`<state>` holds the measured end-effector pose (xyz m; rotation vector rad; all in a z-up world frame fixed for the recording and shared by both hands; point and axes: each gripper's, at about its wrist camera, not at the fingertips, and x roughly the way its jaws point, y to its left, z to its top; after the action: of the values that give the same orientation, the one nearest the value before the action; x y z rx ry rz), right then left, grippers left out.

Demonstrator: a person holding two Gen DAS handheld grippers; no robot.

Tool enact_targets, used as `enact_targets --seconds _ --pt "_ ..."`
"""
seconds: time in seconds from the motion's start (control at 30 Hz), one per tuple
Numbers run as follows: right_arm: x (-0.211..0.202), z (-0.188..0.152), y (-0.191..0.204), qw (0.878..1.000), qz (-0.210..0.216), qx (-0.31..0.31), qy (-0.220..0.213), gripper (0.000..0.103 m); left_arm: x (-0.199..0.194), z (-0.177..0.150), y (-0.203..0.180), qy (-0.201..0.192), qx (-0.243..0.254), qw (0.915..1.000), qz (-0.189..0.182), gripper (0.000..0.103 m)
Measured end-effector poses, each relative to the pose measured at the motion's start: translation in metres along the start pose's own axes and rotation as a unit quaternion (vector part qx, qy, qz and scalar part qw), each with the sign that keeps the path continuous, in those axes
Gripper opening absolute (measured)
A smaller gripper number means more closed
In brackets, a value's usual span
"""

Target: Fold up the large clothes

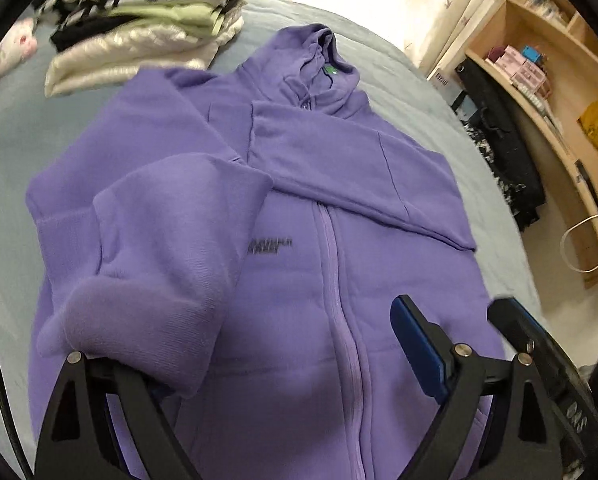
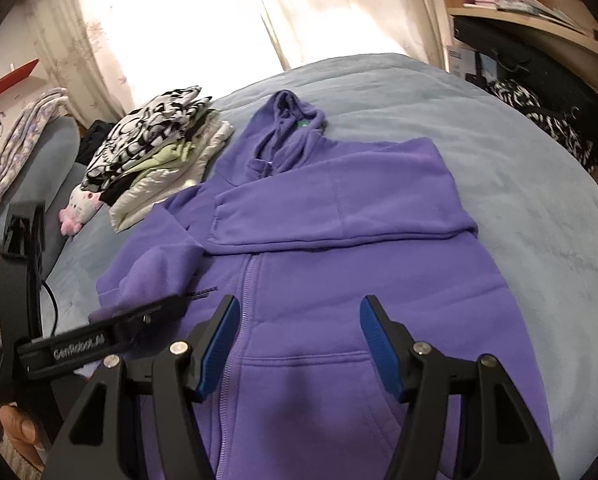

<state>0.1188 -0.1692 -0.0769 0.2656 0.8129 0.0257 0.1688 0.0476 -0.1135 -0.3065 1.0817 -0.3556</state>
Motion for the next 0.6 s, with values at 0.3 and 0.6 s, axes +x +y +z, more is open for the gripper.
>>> enact_targets --seconds 0.3,0.6 --pt "0.016 0.01 0.048 0.991 0.082 -0.095 0.038 0.063 -0.012 -0.036 0.037 -0.015 -0.009 0.9984 -0.053 0.091" --pt "0.062 -0.004 0.129 0.967 0.141 -0.179 0.111 0.063 -0.04 -0.055 0.067 -0.04 -0.004 0.9984 -0.041 0.091"
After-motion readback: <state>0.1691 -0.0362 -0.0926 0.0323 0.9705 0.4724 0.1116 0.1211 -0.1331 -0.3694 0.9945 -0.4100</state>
